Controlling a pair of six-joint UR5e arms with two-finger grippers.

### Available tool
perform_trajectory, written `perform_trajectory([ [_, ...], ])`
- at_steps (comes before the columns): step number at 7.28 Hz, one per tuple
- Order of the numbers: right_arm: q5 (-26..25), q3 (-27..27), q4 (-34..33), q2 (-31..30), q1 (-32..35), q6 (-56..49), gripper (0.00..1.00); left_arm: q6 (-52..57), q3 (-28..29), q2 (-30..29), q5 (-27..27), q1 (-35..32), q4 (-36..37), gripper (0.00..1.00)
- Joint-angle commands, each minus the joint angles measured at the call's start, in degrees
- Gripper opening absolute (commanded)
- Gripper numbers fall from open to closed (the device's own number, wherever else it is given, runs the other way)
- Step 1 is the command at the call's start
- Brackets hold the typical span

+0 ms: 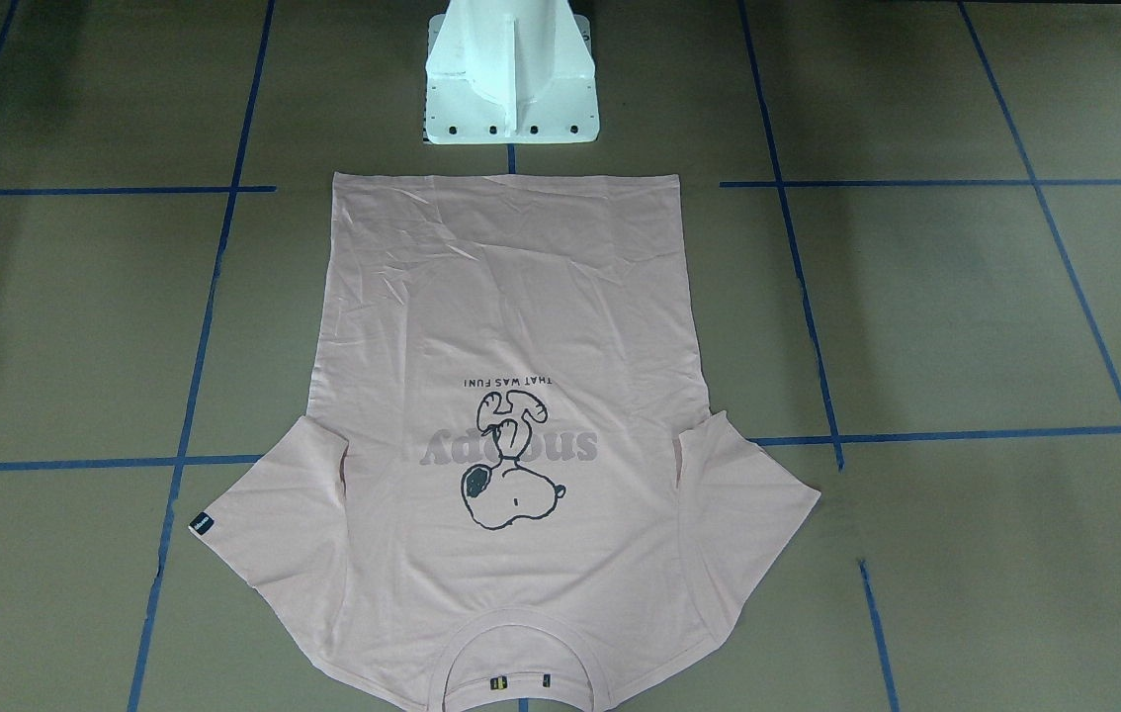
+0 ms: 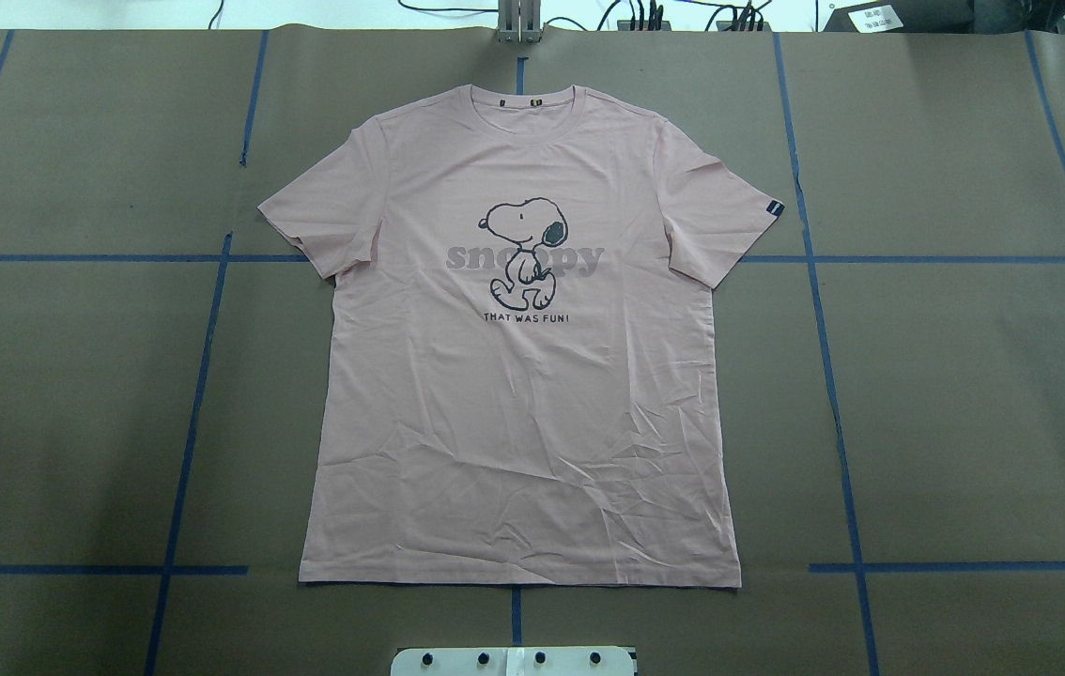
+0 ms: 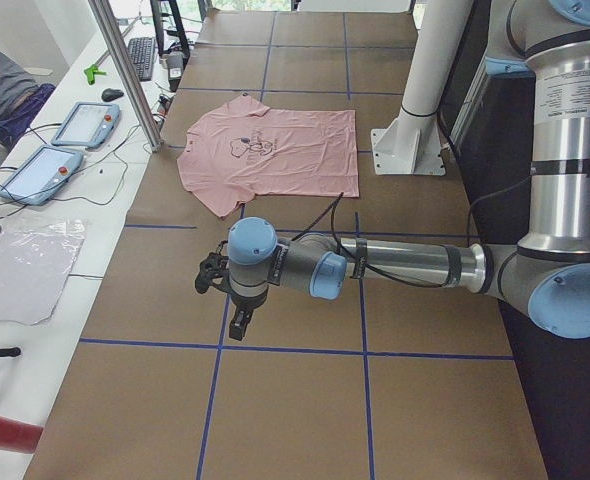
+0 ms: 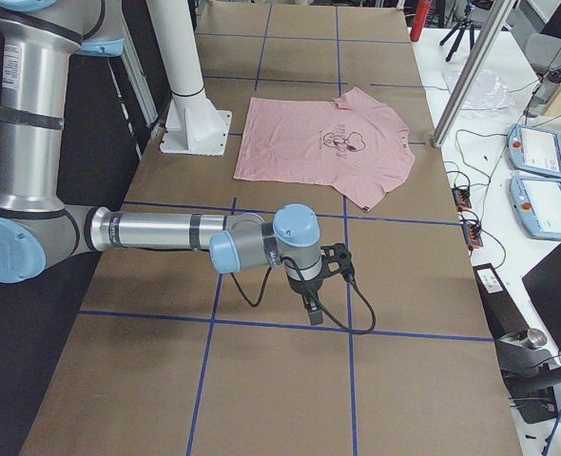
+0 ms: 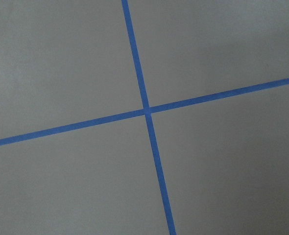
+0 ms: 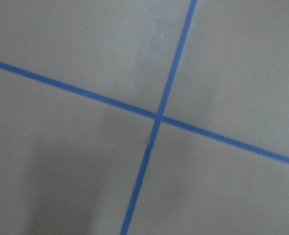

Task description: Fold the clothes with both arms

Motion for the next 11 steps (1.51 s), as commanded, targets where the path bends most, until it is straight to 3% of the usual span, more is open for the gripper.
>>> perform_trajectory([
  [1, 1.63, -3.32, 3.18, 4.92, -0.02, 0.14, 1.00, -0.24, 0.70, -2.69, 0.47, 0.10, -14.32, 1.00],
  [2, 2.95, -3.69, 3.09, 6.42, 0.24, 0.31, 1.00, -0.50, 1.49, -6.80, 3.17, 0.10, -20.05, 1.00],
  [3, 7.14, -4.47, 3.09, 6.35, 0.68, 0.14, 1.00, -1.38, 3.06, -10.15, 2.76, 0.01, -20.81, 1.00],
  [5, 7.72, -5.26, 4.41, 6.61, 0.86, 0.58, 1.00, -4.10, 3.34, -11.41, 1.61, 0.10, -21.42, 1.00],
  [6, 7.71, -6.14, 4.41, 10.44, 0.77, 1.80, 1.00, -4.98, 3.17, -11.50, 1.61, 0.10, -22.47, 1.00],
  [8, 7.37, -5.54, 4.85, 18.70, -3.15, 21.49, 1.00, -9.63, 2.81, -11.41, 1.52, 0.18, -24.75, 1.00],
  [9, 5.62, -5.71, 5.11, 22.13, -7.79, 28.37, 0.99, -9.65, 2.90, -11.32, 1.18, 0.27, -25.20, 1.00],
  [11, -7.07, -5.80, 5.81, 27.07, -19.29, 41.55, 0.99, -9.65, 2.90, -11.41, 1.17, 1.15, -25.38, 1.00],
])
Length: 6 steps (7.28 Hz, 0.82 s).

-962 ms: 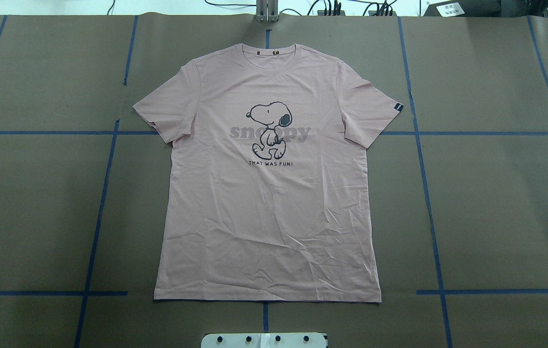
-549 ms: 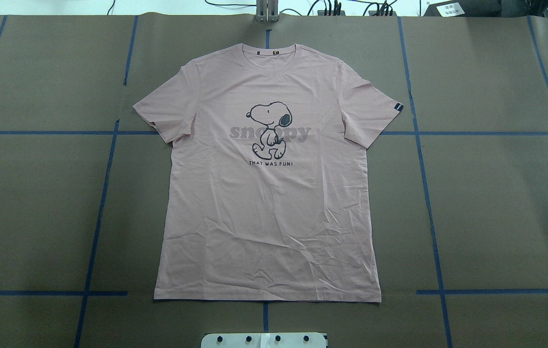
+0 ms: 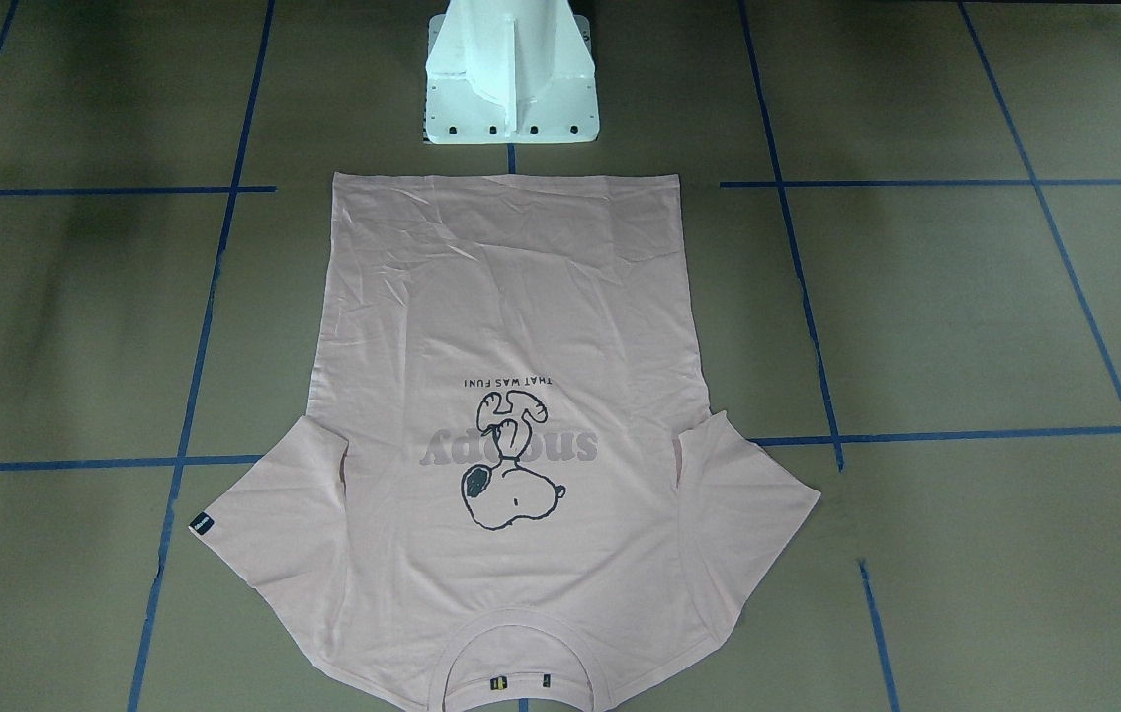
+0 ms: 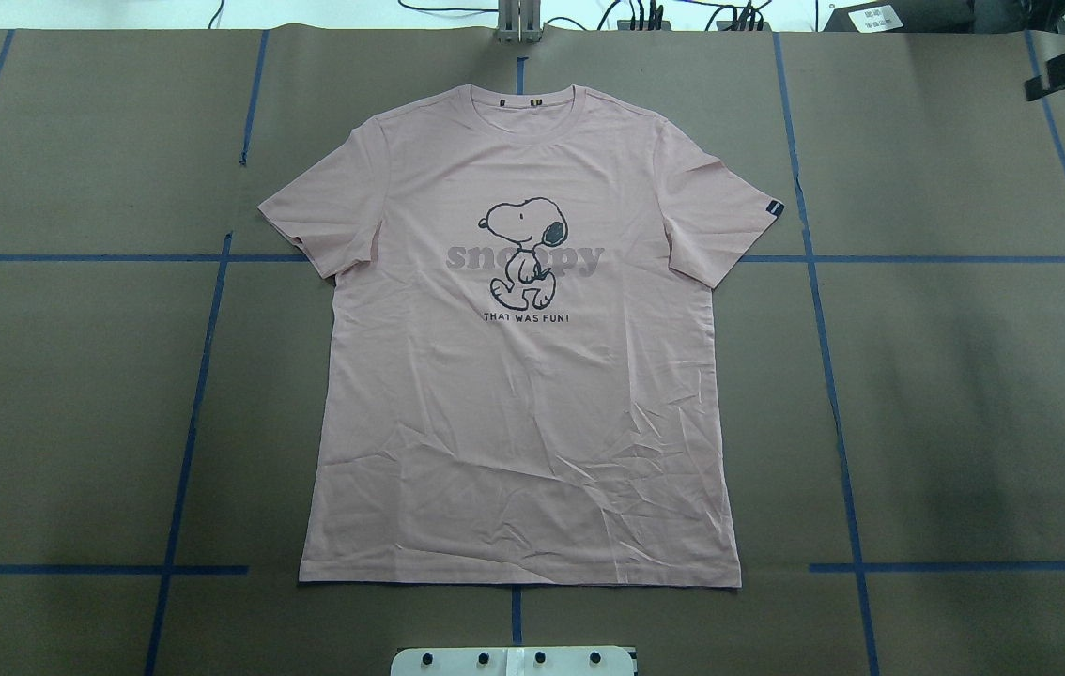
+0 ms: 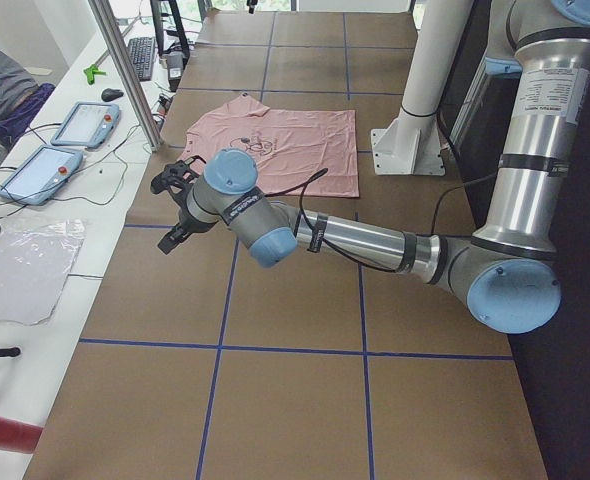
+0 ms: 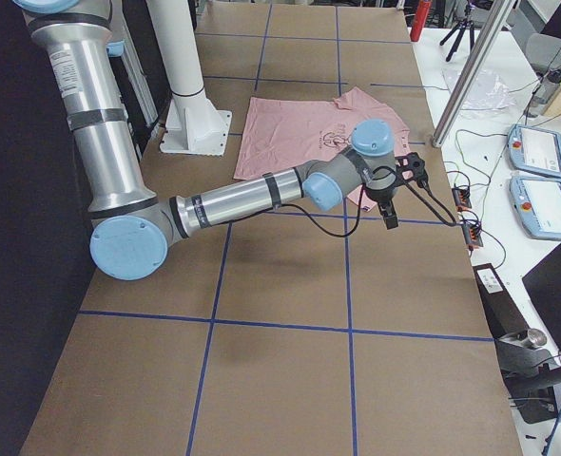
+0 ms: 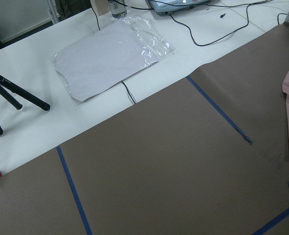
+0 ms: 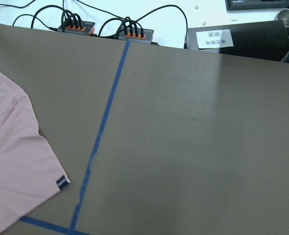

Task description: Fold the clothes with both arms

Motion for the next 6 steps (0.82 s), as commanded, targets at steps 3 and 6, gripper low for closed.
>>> perform_trajectory([
  [3, -19.60, -5.17, 10.72, 4.16, -19.02, 19.69, 0.98, 0.12, -0.26, -0.02, -0.13, 0.69, -0.39, 1.00],
  [6, -26.39, -11.68, 18.37, 4.51, -24.83, 24.43, 0.85, -0.05, -0.35, -0.02, -0.13, 0.69, -0.92, 1.00],
])
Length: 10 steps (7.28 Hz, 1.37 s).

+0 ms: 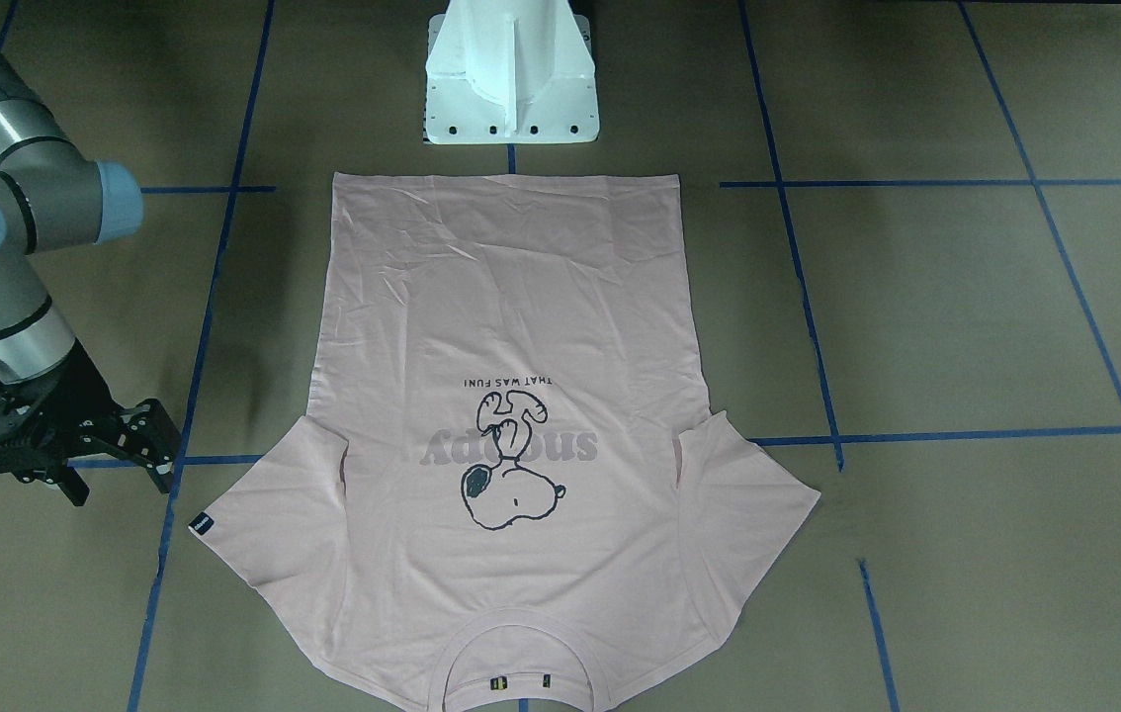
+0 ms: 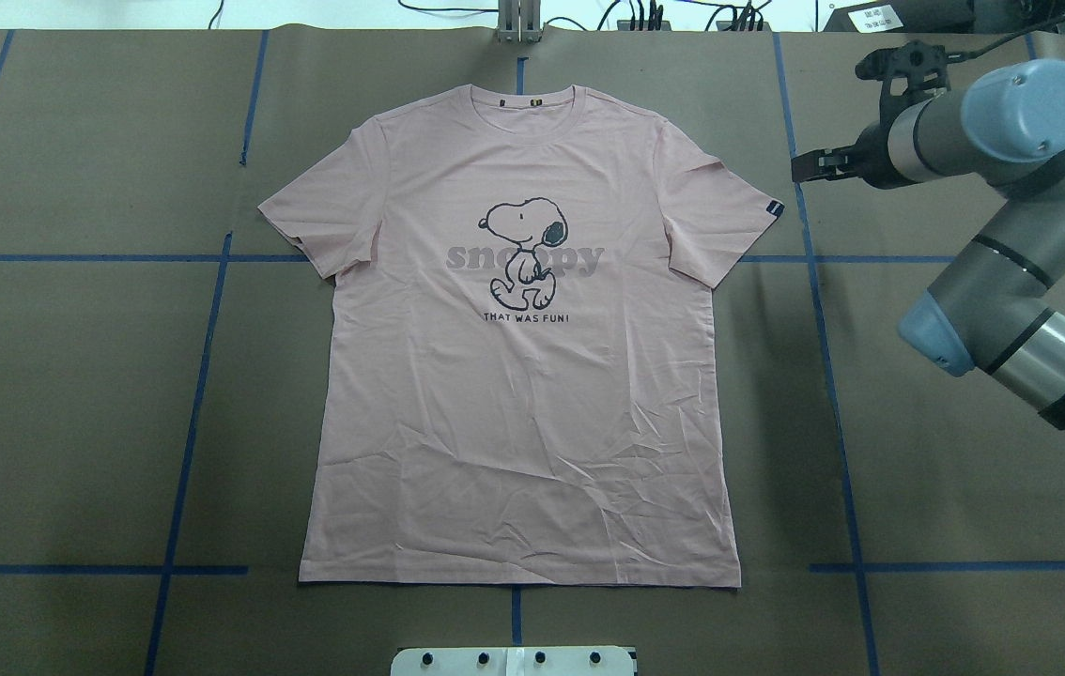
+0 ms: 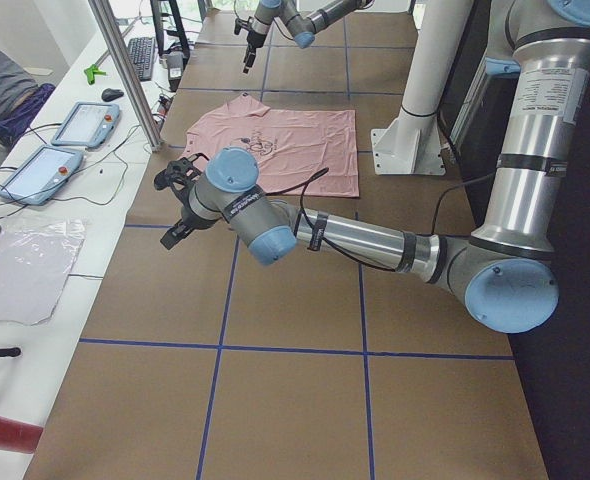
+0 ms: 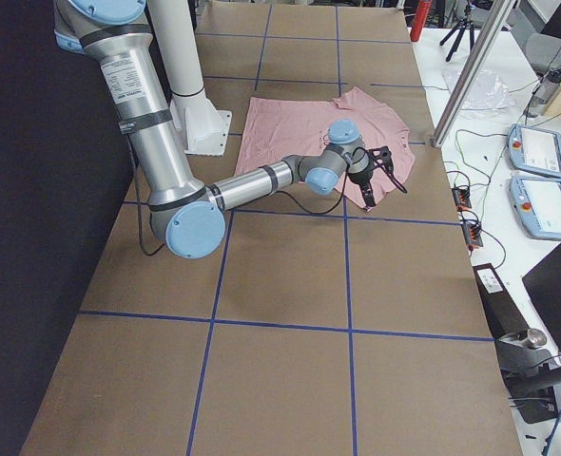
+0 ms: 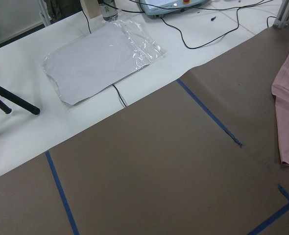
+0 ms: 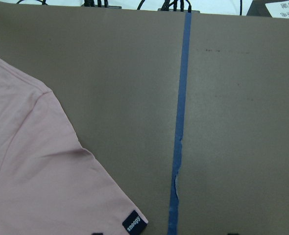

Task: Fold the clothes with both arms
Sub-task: 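Move the right gripper in toward the shirt's shoulder nearest it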

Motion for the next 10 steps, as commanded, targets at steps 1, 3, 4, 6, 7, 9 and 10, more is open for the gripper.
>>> perform_trajectory([
  [1, -2.53, -3.46, 4.89, 0.73, -3.27, 4.06, 0.83, -0.01, 0.04, 0.00, 0.00, 0.00, -0.12, 1.00],
  [3, -6.57, -8.71, 4.99, 4.67, -5.03, 5.65, 0.78, 0.07, -0.05, 0.00, 0.00, 0.00, -0.12, 1.00],
  [4, -6.58, -9.00, 5.08, 4.69, -5.12, 5.66, 0.75, 0.16, 0.04, 0.09, 0.00, 0.00, -0.12, 1.00],
  [6, -6.67, -9.88, 5.42, 4.61, -5.12, 5.74, 0.70, 0.16, -0.05, 0.18, 0.00, 0.00, -0.21, 1.00],
  [7, -6.67, -11.54, 6.47, 4.69, -5.21, 5.66, 0.69, 0.16, -0.05, 0.18, 0.00, 0.00, -0.21, 1.00],
  [9, -6.67, -12.34, 7.89, 4.69, -5.30, 5.66, 0.64, 0.16, -0.05, 0.36, 0.00, 0.00, -0.56, 1.00],
  [10, -6.67, -12.34, 7.89, 4.78, -5.30, 5.74, 0.62, 0.16, -0.05, 0.36, 0.00, 0.00, -0.65, 1.00],
])
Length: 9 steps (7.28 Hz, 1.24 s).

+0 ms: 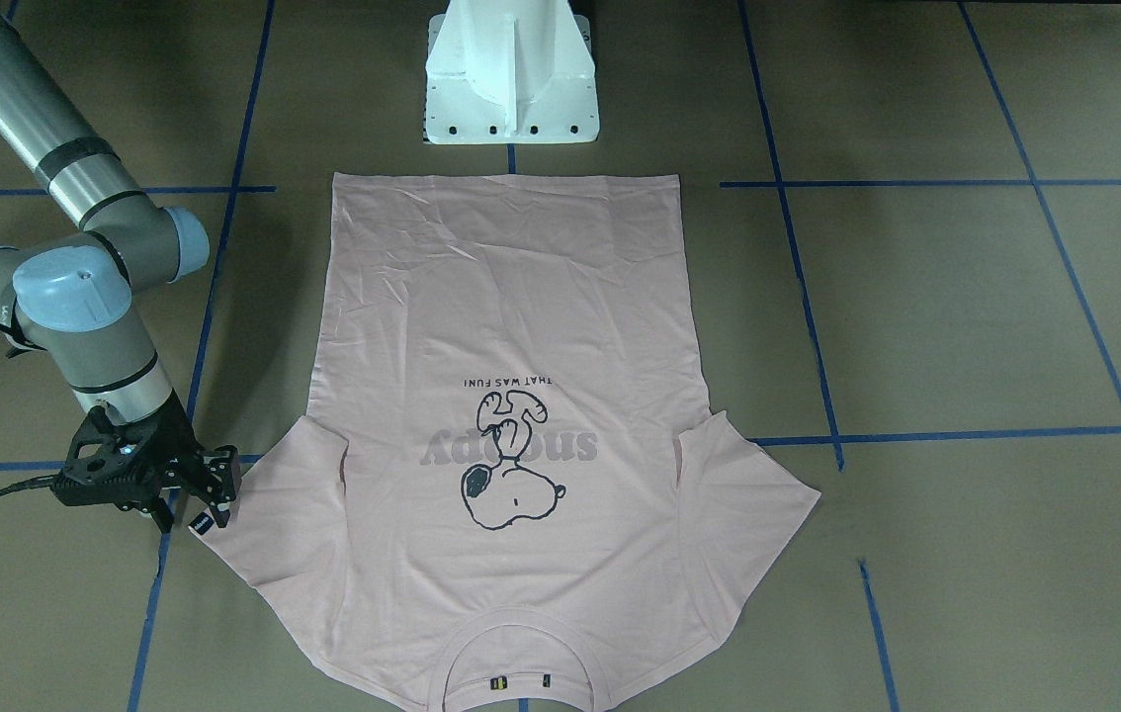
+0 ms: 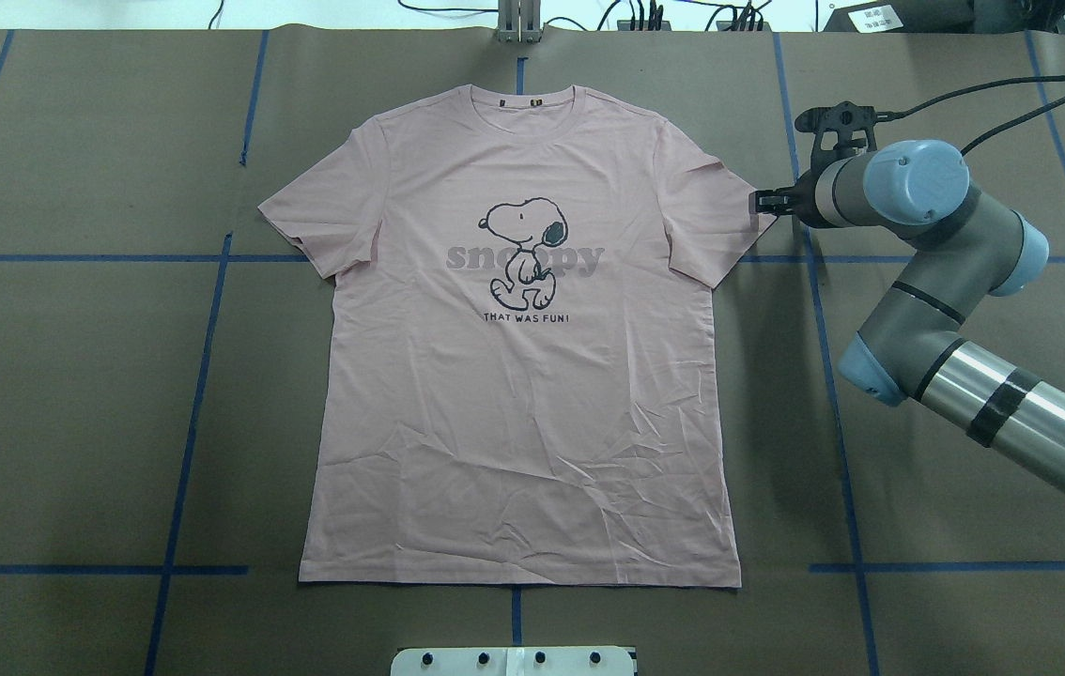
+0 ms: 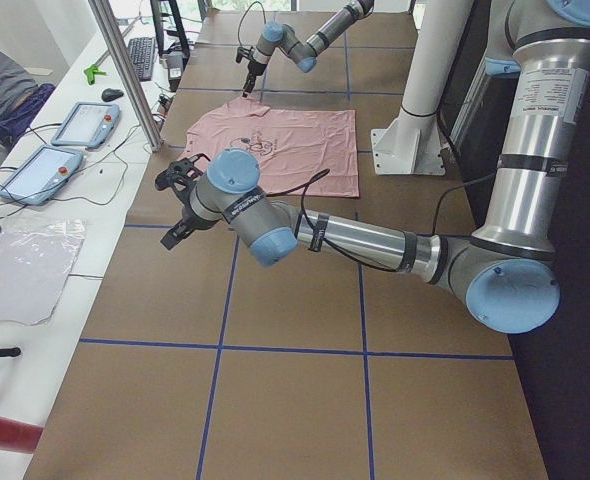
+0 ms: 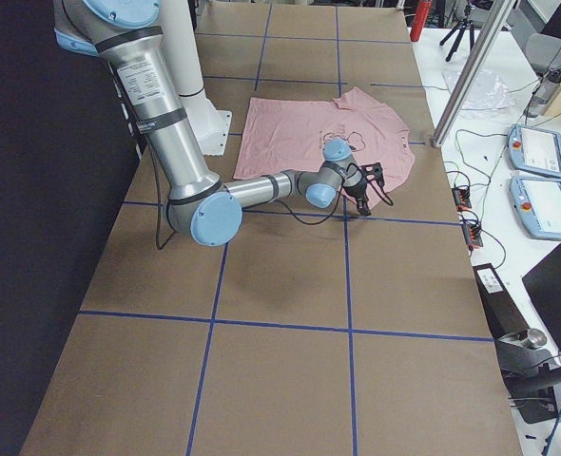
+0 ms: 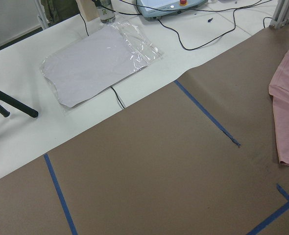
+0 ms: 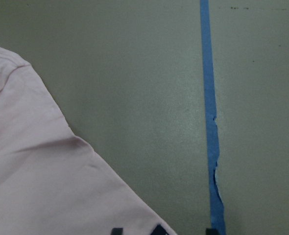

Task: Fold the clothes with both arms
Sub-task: 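Move the right gripper in toward the shirt's shoulder nearest it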

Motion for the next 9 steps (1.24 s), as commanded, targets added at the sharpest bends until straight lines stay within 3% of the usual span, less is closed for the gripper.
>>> perform_trajectory([
  [1, 0.00, -0.16, 0.21, 0.06, -0.04, 0.07, 0.61, 0.00, -0.09, 0.13, 0.00, 0.00, -0.12, 1.00],
  [2, 0.00, -0.16, 0.21, 0.15, -0.13, 0.07, 0.54, 0.00, 0.00, 0.13, 0.00, 0.00, -0.04, 1.00],
  [5, 0.00, -0.52, 0.21, 0.24, -0.22, -0.02, 0.52, 0.00, -0.09, 0.31, 0.00, 0.00, -0.12, 1.00],
  [6, 0.00, -0.52, 0.21, 0.24, -0.22, 0.07, 0.45, 0.00, -0.09, 0.39, 0.00, 0.00, -0.12, 1.00],
  [7, -0.09, -0.60, 0.21, 0.24, -0.22, 0.16, 0.00, 0.00, -0.09, 0.39, 0.00, 0.00, -0.12, 1.00],
  [9, 0.00, -0.43, 0.21, 0.50, -0.22, 1.64, 0.00, 0.00, -0.09, 0.39, 0.00, 0.00, -0.12, 1.00],
])
